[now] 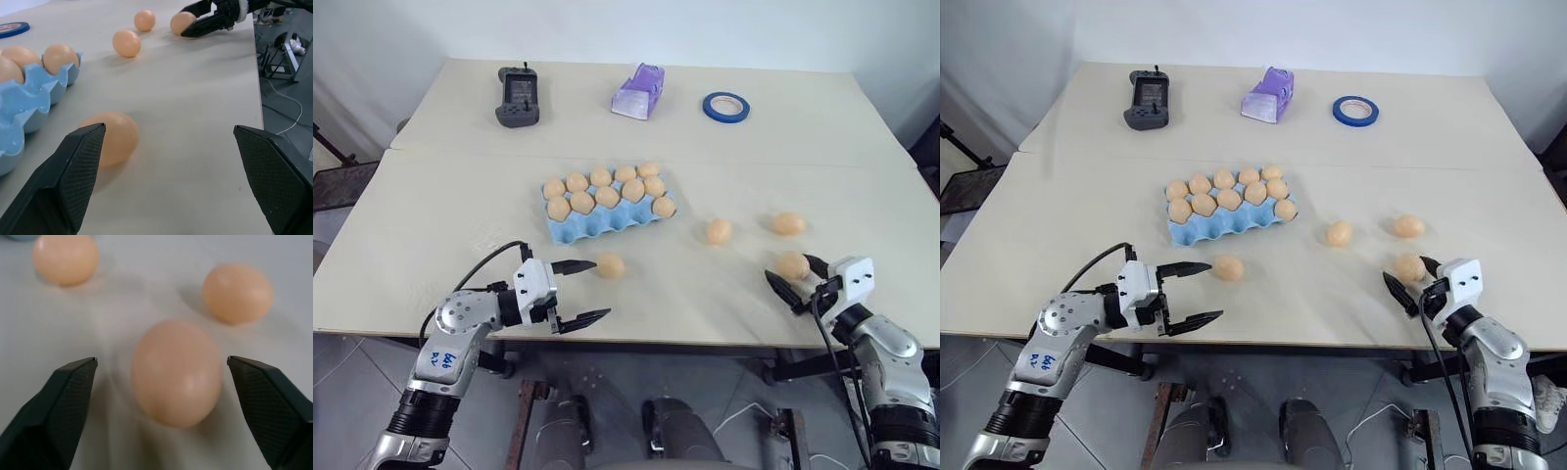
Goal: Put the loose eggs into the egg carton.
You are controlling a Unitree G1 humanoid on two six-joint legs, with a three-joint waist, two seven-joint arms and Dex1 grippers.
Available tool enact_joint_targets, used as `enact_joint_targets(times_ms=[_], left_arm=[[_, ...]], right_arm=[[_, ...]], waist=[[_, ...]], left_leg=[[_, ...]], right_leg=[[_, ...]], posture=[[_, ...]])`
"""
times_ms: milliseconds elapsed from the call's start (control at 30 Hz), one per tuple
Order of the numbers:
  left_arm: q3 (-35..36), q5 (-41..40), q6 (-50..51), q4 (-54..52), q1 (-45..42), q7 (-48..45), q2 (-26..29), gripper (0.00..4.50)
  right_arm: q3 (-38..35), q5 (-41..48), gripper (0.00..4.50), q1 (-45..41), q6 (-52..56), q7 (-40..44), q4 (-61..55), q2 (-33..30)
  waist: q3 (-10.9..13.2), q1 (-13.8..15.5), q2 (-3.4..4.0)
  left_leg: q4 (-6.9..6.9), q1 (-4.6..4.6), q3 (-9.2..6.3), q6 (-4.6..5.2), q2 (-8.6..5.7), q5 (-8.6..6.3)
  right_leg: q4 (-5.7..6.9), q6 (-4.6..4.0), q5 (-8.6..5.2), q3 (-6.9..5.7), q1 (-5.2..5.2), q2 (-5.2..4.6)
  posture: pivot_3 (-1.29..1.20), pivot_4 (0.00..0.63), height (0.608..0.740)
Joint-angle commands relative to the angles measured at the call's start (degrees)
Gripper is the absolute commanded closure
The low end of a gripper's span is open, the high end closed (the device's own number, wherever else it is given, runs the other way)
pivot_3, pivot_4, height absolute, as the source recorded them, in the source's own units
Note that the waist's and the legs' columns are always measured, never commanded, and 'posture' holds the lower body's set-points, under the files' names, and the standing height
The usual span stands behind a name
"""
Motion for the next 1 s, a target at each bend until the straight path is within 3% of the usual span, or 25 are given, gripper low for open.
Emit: enact_joint_targets(times_ms=[33,167,233,433,600,767,1000], left_arm=[[1.75,-0.76,-0.12,-3.24,0.95,0.65,0.73,0.00],[2.28,-0.75,0.35,-4.60,2.46,1.46,0.72,0.00],[2.46,-0.71,0.59,-4.97,2.84,1.92,0.69,0.00],[7.13,-0.96,1.06,-3.60,5.39,6.32,0.43,0.00],[10.62,-1.21,1.07,-1.77,6.94,8.77,0.55,0.00],[13.29,-1.10,0.89,-1.42,8.53,10.59,0.40,0.00],[14.64,-1.09,1.15,-3.69,10.32,13.07,-0.25,0.00]], right_arm=[[0.15,-0.48,1.25,-1.72,-2.58,1.09,1.55,-0.73],[1.41,-0.54,2.62,-3.37,-3.46,2.54,1.20,-0.31],[2.11,-0.42,2.87,-3.74,-3.59,3.24,0.75,-0.32],[10.57,1.57,2.87,-7.48,5.31,3.66,-14.38,4.30],[16.05,0.60,2.87,-14.68,14.51,-1.49,-18.14,9.43],[22.01,-5.55,2.87,-24.51,15.00,-4.96,-10.25,14.84],[22.08,-9.34,2.87,-33.31,9.28,-8.76,2.95,19.90]], waist=[[0.00,-0.17,0.00],[0.00,-0.35,0.00],[0.00,-0.30,0.01],[0.00,-0.91,0.02],[0.01,-0.56,0.03],[0.01,-0.40,0.03],[0.01,-0.41,0.03]], left_leg=[[0.02,0.00,0.00,0.00,0.00,0.00],[0.03,0.01,0.00,0.00,0.00,0.00],[0.03,0.01,0.00,0.00,0.00,0.00],[0.00,0.00,-0.01,-0.02,0.08,0.01],[0.00,-0.01,-0.05,-0.08,0.07,0.07],[-0.19,-0.07,-0.02,-0.09,0.00,0.06],[-0.45,-0.12,0.02,-0.11,-0.03,0.04]], right_leg=[[0.00,0.00,0.00,0.00,0.00,0.00],[0.01,0.02,0.01,0.01,0.02,-0.01],[0.01,0.02,0.01,0.01,0.00,0.00],[0.11,0.01,0.01,0.05,-0.05,0.04],[0.20,-0.02,0.00,0.00,-0.13,0.01],[0.10,-0.08,-0.02,-0.03,-0.21,-0.10],[-0.11,-0.15,-0.07,-0.07,-0.26,-0.12]], posture=[[0.00,0.150,0.740],[0.00,0.150,0.740],[0.00,0.150,0.740],[0.00,0.150,0.740],[0.00,0.150,0.740],[0.00,0.150,0.740],[0.00,0.150,0.740]])
